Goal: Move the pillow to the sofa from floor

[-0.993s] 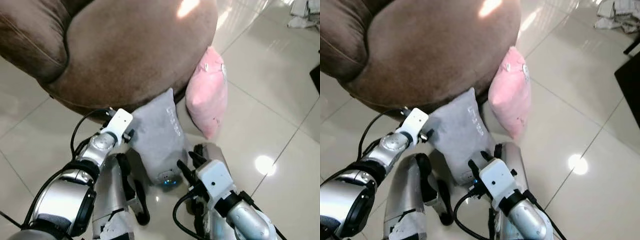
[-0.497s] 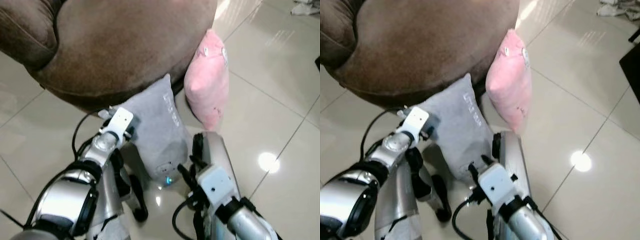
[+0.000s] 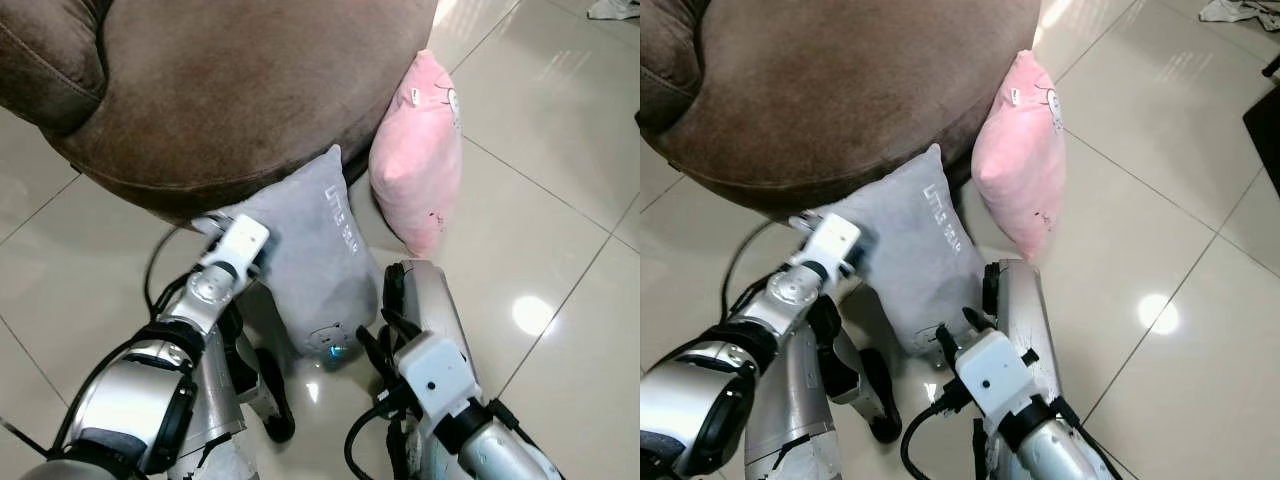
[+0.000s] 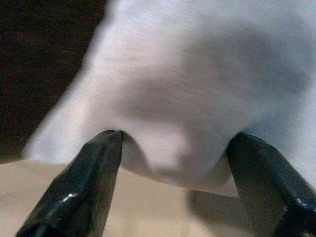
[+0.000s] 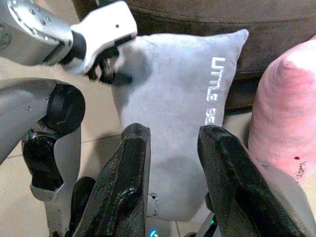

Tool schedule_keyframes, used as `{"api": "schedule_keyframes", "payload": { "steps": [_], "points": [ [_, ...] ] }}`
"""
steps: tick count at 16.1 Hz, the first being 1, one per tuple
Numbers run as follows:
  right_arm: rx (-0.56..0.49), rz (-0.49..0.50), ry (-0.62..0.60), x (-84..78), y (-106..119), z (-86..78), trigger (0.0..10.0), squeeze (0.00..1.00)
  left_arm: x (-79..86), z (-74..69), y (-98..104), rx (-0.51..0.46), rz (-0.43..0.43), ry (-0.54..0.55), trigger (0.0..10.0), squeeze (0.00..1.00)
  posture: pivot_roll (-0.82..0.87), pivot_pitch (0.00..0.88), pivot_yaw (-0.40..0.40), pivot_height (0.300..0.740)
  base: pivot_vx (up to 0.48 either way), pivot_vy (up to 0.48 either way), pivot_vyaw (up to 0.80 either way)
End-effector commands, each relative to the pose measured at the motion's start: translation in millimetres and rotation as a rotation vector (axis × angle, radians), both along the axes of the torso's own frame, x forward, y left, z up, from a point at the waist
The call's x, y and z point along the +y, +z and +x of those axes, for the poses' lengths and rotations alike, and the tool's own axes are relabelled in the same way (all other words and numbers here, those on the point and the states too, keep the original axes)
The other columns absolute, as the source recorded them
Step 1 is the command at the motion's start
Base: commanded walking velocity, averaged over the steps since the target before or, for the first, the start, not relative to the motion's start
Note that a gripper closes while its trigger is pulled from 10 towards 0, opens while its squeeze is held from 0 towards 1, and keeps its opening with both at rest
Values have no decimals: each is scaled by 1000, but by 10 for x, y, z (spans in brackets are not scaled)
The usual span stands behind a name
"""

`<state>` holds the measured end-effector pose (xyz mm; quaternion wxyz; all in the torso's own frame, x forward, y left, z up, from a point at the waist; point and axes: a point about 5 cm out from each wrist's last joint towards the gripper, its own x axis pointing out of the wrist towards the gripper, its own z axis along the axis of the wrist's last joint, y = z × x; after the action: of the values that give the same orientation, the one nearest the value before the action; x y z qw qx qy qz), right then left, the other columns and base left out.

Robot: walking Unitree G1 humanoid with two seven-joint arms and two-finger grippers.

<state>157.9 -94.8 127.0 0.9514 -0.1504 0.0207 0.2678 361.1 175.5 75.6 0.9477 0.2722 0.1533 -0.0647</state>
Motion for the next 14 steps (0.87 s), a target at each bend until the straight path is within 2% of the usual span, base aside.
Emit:
{"api": "schedule_keyframes", "payload": {
  "steps": [1,3,4,7,9,10,11,12,13,14],
  "points": [
    [13,3,8,28,-6,-73,10000,0,100,-33,-35,-15,0,76,10000,0,-275,447,104,467,0,0,0],
    [10,8,3,23,1,-80,10000,0,156,-2,25,-45,-33,150,10000,0,-271,456,105,467,0,0,0],
    [11,8,2,24,0,-82,10000,0,239,4,52,-63,-94,241,10000,0,-271,456,105,467,0,0,0],
    [9,12,6,40,9,-90,10000,0,526,-77,-4,-54,-452,529,10000,0,-271,457,104,467,0,0,0],
    [10,12,8,34,5,-96,10000,0,576,-127,-73,-27,-634,576,10000,0,-269,462,103,467,0,0,0],
    [10,11,9,31,6,-104,10000,0,562,-168,-151,18,-748,593,10000,0,-271,462,103,467,0,0,0],
    [10,11,9,32,7,-108,10000,0,546,-183,-182,39,-799,593,10000,0,-271,461,103,467,0,0,0],
    [10,10,8,32,8,-112,10000,0,492,-198,-226,76,-870,576,10000,0,-272,459,103,467,0,0,0],
    [10,8,7,35,6,-115,10000,0,369,-204,-275,132,-943,525,10000,0,-271,462,103,467,0,0,0],
    [10,7,7,38,7,-120,10000,0,269,-205,-300,170,-979,471,10000,0,-272,464,104,467,0,0,0]
  ]
}}
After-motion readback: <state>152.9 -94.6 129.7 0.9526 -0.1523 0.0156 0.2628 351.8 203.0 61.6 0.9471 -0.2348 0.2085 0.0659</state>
